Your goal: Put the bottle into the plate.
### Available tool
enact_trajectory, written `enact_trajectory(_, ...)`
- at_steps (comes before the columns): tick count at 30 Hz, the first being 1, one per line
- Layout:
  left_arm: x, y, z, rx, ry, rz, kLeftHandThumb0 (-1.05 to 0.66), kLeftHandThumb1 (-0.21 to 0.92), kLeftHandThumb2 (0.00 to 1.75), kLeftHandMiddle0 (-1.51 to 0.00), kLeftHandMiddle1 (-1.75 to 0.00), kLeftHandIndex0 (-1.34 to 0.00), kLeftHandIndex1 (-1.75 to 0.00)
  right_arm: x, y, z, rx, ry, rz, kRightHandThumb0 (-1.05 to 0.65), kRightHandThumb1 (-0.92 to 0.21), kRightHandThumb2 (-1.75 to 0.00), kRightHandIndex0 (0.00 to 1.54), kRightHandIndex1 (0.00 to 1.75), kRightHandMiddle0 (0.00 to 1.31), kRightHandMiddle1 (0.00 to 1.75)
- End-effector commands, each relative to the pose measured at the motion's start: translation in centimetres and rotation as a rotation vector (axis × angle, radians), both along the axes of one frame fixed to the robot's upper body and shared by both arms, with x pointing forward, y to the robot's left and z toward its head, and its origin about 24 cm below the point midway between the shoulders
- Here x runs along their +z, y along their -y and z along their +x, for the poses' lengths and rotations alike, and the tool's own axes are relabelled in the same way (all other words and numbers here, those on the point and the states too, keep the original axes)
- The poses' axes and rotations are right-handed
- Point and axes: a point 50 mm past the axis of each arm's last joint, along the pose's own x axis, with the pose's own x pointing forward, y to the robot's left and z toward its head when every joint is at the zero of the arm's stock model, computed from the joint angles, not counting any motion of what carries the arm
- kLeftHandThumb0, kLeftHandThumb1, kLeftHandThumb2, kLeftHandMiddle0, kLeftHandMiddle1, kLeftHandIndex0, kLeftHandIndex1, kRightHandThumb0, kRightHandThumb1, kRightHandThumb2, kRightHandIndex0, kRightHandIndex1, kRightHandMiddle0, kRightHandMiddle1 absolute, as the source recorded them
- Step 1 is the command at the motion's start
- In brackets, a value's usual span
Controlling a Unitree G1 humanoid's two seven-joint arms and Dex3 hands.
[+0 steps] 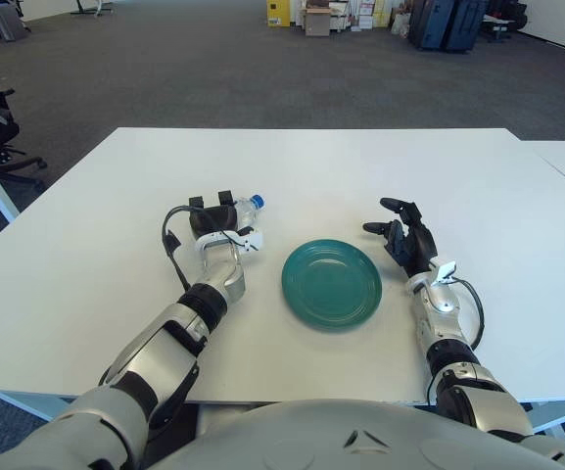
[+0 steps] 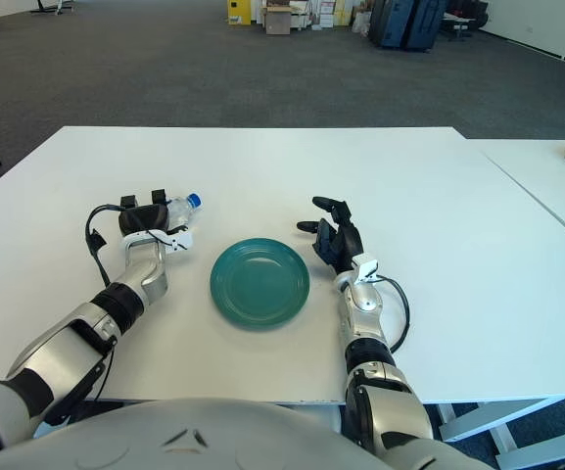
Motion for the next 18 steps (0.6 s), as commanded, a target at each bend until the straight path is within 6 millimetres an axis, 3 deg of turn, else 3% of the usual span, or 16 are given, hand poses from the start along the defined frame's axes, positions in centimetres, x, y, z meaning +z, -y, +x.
enact_trajectory(1, 0.1, -0.3, 0.6, 0.006, -0.043, 0.019, -1.05, 0.92, 0.83, -0.12, -1.29, 0.00, -1.05, -5.7, 1.3, -6.9, -0.107, -0.260, 0.069, -0.79, -0.92, -0.84, 0.53, 0.83, 0.12, 1.12)
enact_trajectory(18, -1.2, -0.5, 0.9, 0.014, -0.144, 0.021, -1.05, 0.92, 0.84, -0.07, -1.72, 0.00, -1.02, -5.6, 1.4, -7.0, -0.092, -0.243, 0.096, -0.77, -0.92, -0.83, 0.57, 0.83, 0.18, 1.14)
